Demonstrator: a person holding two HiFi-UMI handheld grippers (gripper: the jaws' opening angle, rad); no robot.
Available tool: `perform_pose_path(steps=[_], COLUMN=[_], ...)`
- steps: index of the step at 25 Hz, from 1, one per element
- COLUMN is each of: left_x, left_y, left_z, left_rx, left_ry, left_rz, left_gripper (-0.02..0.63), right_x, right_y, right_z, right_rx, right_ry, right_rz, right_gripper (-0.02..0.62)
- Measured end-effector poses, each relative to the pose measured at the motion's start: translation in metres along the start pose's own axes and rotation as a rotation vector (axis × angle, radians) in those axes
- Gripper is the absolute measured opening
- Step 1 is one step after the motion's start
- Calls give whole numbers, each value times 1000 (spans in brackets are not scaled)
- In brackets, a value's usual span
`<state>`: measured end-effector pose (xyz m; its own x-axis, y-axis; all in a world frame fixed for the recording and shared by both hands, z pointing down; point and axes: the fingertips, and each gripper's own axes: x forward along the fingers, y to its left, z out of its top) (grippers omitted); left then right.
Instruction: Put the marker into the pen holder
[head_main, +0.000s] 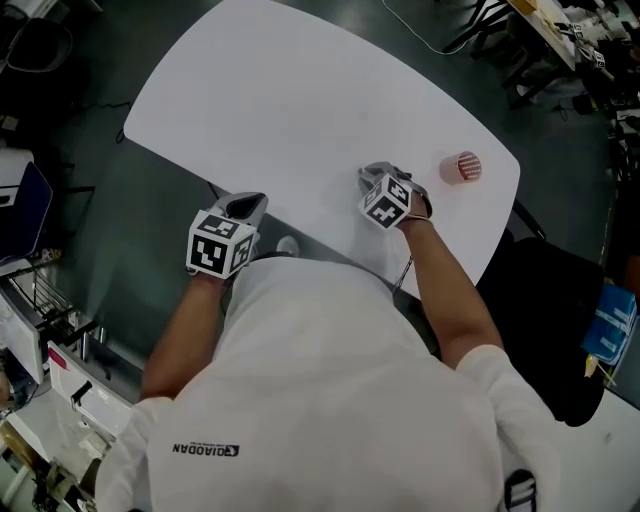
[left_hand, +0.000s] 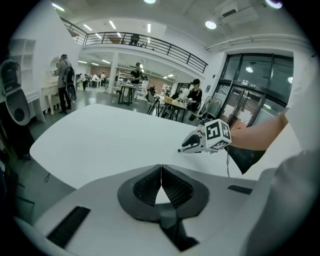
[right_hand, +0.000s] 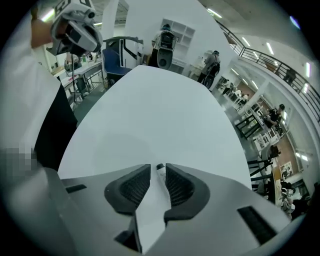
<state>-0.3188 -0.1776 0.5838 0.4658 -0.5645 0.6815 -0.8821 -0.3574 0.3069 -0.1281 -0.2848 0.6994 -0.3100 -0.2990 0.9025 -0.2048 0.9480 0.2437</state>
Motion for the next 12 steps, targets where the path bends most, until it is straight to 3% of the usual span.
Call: perform_pose_path(steps=[12], left_x=[3], left_y=[19], left_z=[0], left_rx=[-41], left_ry=[-15], left_rz=[4], left_gripper=[29], right_x=[30], right_y=[-1], right_z=[-10], right_rx=[-227], right_ry=[184], right_rz=[84], right_gripper=[115])
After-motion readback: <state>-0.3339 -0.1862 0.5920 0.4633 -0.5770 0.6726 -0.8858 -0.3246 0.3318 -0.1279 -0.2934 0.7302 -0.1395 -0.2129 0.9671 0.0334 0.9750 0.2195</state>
